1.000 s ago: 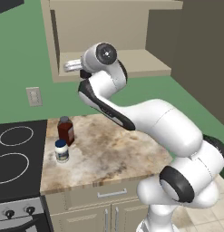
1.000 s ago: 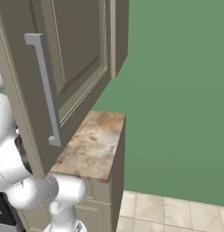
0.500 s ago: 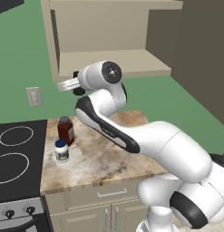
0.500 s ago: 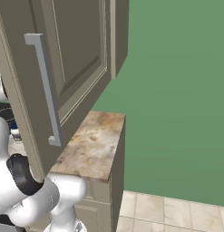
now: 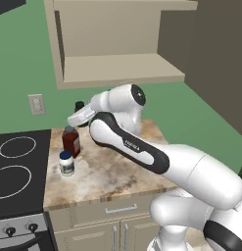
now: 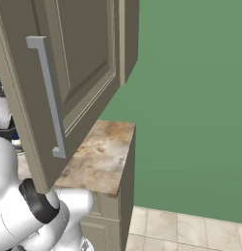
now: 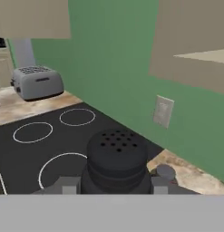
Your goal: Collect the paprika, mayonnaise, and shaker from the cabinet and place them next to the stove.
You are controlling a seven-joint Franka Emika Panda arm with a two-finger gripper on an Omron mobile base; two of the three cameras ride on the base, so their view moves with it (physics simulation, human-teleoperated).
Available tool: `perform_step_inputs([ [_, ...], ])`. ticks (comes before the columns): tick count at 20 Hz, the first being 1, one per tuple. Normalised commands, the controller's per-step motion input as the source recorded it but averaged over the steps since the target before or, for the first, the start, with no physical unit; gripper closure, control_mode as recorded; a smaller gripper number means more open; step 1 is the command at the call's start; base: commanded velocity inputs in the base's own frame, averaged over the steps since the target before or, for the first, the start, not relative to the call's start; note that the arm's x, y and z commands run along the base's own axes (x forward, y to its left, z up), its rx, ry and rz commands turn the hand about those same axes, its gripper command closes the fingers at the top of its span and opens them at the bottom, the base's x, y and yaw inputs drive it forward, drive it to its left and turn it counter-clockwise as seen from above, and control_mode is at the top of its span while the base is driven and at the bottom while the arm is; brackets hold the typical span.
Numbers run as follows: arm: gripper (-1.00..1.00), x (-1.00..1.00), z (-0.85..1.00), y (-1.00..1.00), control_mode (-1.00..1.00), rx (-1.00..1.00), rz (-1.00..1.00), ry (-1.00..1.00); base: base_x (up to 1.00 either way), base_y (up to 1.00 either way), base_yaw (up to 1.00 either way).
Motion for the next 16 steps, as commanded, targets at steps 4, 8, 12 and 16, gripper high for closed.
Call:
perform_step_inputs([
  [4,1.0,-0.21,-0.6,0.08,-1.0,-0.01,0.33,0.07,0.0,0.0,0.0],
  [8,1.0,0.0,-0.53,0.05,-1.0,0.0,0.17,0.06,0.0,0.0,0.0],
  [12,1.0,0.0,-0.48,0.08,-1.0,-0.02,0.07,0.02,0.0,0.0,0.0],
  [16,1.0,0.0,-0.48,0.19,-1.0,-0.04,0.04,0.0,0.0,0.0,0.0],
])
